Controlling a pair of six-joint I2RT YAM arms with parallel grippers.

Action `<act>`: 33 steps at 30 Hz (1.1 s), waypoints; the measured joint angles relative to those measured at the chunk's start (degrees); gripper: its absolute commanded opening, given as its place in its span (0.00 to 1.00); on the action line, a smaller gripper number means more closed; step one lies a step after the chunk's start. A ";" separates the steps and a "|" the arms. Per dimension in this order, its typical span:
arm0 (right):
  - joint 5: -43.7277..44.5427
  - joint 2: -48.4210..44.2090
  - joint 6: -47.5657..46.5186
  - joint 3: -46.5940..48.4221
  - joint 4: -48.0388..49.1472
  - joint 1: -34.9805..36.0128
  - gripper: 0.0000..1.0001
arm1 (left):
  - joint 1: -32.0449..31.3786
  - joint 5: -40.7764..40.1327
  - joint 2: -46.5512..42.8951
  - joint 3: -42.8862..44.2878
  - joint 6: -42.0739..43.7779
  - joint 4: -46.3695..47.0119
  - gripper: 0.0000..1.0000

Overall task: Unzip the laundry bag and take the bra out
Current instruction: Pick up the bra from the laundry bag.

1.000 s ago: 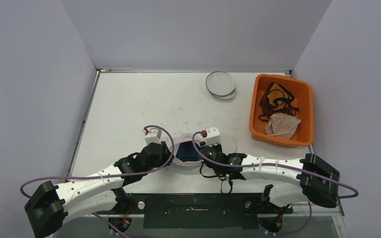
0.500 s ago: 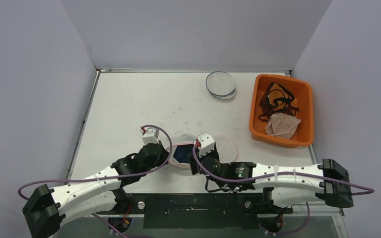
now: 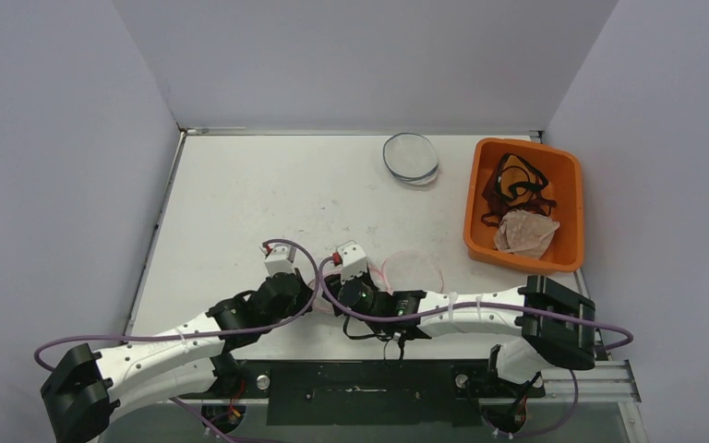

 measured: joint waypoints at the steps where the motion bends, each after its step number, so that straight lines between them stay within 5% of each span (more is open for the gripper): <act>1: -0.11 0.42 0.66 -0.79 0.83 -0.76 0.52 | 0.00 -0.02 -0.42 -0.44 -0.20 0.00 0.00; 8: -0.11 5.03 2.69 -1.62 6.03 -2.73 0.72 | 0.00 -0.15 -1.55 -2.89 -0.94 0.02 0.00; 12: -0.15 7.56 3.17 -1.62 8.11 -2.69 0.75 | 0.00 -0.09 -0.94 -3.06 -1.33 0.79 0.00; 16: 0.31 9.75 3.69 -1.55 8.33 -2.69 0.68 | 0.00 -0.02 -0.22 -3.06 -1.60 1.70 0.00; 20: 2.67 11.61 4.20 -0.92 8.11 -2.64 0.45 | 0.00 0.11 -0.13 -3.13 -1.86 1.90 0.00; 25: 5.73 11.72 5.09 -0.92 6.86 -2.64 0.29 | 0.00 0.11 -0.39 -3.45 -1.92 2.10 0.00; 29: 6.40 10.16 5.29 -1.29 5.77 -2.69 0.28 | 0.00 0.09 -0.79 -3.96 -1.99 2.10 0.00; 33: 5.97 6.40 5.42 -3.43 5.31 -2.75 0.38 | 0.00 0.11 -1.31 -4.55 -2.29 2.14 0.00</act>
